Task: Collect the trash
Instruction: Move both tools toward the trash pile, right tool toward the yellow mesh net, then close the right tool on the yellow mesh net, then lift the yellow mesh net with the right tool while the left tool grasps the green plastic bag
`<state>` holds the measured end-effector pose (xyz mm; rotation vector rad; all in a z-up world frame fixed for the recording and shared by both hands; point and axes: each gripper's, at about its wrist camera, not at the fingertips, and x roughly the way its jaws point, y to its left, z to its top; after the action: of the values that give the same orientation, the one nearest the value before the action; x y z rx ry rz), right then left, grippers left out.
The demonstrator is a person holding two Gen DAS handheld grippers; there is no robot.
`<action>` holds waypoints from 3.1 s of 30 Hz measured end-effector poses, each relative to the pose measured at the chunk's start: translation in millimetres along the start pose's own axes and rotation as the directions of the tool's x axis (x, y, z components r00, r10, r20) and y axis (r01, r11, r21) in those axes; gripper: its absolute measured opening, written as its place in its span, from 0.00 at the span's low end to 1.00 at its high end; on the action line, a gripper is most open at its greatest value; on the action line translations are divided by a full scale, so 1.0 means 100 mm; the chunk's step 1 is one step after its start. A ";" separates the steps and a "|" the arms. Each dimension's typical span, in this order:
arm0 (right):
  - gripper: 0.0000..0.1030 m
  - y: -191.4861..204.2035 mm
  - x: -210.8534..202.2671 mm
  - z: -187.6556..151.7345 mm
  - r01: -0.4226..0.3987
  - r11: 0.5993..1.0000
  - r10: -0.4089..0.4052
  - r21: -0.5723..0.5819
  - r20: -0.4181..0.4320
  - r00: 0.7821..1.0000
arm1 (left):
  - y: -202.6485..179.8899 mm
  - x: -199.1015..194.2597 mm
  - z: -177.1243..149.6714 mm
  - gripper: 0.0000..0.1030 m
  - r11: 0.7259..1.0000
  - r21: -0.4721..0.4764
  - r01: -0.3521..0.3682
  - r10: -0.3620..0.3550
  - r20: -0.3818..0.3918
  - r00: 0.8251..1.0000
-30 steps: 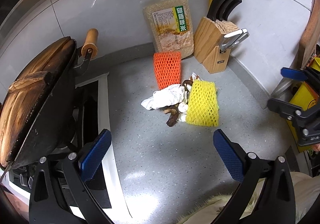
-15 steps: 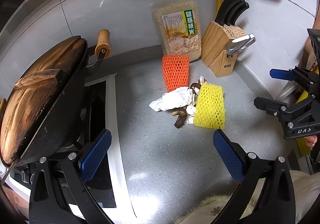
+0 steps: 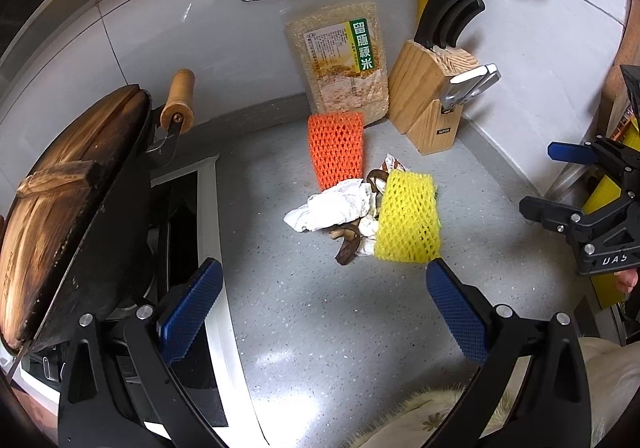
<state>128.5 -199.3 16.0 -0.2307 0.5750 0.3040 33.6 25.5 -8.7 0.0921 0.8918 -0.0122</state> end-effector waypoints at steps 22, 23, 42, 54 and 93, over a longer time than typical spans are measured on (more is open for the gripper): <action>0.91 0.00 0.10 0.00 -0.017 1.000 0.017 -0.007 -0.019 1.000 | -0.05 0.00 -0.07 0.97 1.000 -0.015 -0.006 0.006 -0.012 1.000; 0.91 -0.01 0.13 0.01 -0.017 1.000 0.017 -0.006 -0.020 1.000 | -0.04 0.01 -0.08 0.97 1.000 -0.015 -0.008 0.007 -0.015 1.000; 0.63 0.13 1.33 0.25 -0.119 0.992 0.108 -0.041 -0.211 0.972 | 0.02 -0.22 -0.33 0.97 0.997 -0.055 -0.054 0.054 -0.014 0.998; 0.14 0.22 1.51 0.26 -0.184 0.983 0.179 0.003 -0.244 0.953 | 0.06 -0.22 -0.39 0.97 0.995 -0.083 -0.050 0.048 -0.018 0.999; 0.07 -0.24 -1.86 -0.28 0.094 0.946 -0.169 0.309 0.225 0.960 | -0.89 1.20 -0.10 0.91 0.853 0.493 0.172 -0.217 0.035 0.976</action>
<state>-24.9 -270.3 101.2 0.0595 0.3474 0.1097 97.3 -59.1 -115.0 0.4712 0.7879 -0.4329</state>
